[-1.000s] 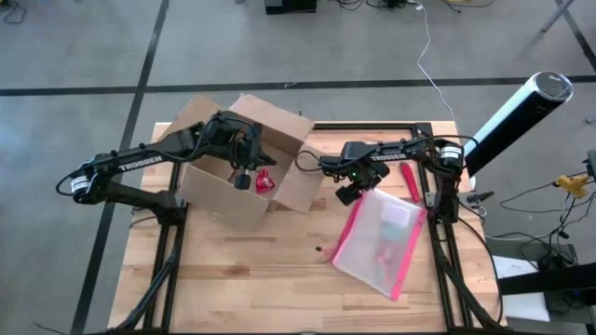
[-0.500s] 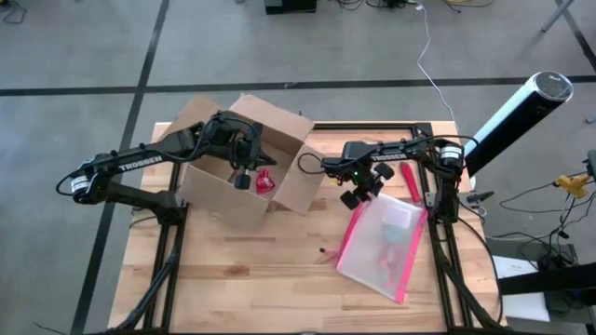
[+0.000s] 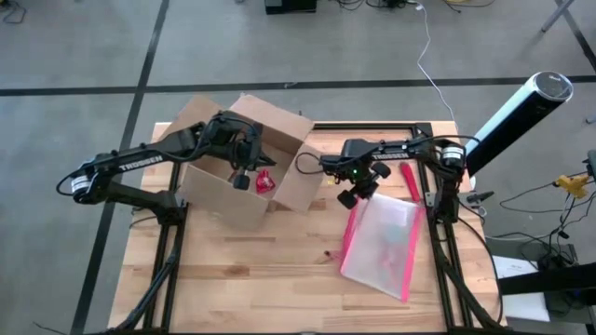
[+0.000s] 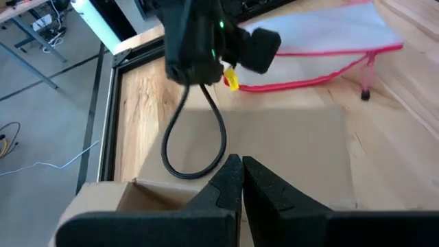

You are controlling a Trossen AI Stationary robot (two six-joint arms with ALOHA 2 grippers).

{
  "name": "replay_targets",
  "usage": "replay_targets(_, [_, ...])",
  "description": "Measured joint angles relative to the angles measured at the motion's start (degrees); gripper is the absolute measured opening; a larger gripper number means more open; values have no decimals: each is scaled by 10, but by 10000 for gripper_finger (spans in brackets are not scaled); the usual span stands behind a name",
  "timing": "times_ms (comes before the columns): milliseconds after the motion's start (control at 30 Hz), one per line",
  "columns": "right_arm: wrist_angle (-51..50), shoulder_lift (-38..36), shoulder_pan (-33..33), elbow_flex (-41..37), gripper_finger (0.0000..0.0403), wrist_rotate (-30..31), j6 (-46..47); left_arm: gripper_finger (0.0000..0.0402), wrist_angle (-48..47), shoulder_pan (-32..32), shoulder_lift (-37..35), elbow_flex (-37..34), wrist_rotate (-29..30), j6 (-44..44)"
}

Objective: Unpack boxes
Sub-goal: Put the red candy into the zip bag

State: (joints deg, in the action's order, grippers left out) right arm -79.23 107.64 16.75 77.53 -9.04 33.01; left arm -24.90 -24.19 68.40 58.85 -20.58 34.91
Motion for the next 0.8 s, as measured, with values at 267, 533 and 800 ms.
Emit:
replay_targets(267, [0, -19, 0, 121, 0, 32, 8, 18, -65, -45, 49, -4, 0, 9])
replay_targets(533, [-2, -21, 0, 175, 0, 48, 9, 130, -134, -90, 145, -4, -18, 7])
replay_targets(800, [-2, -21, 0, 174, 0, 52, 5, 256, -176, -95, 232, -4, -39, -12])
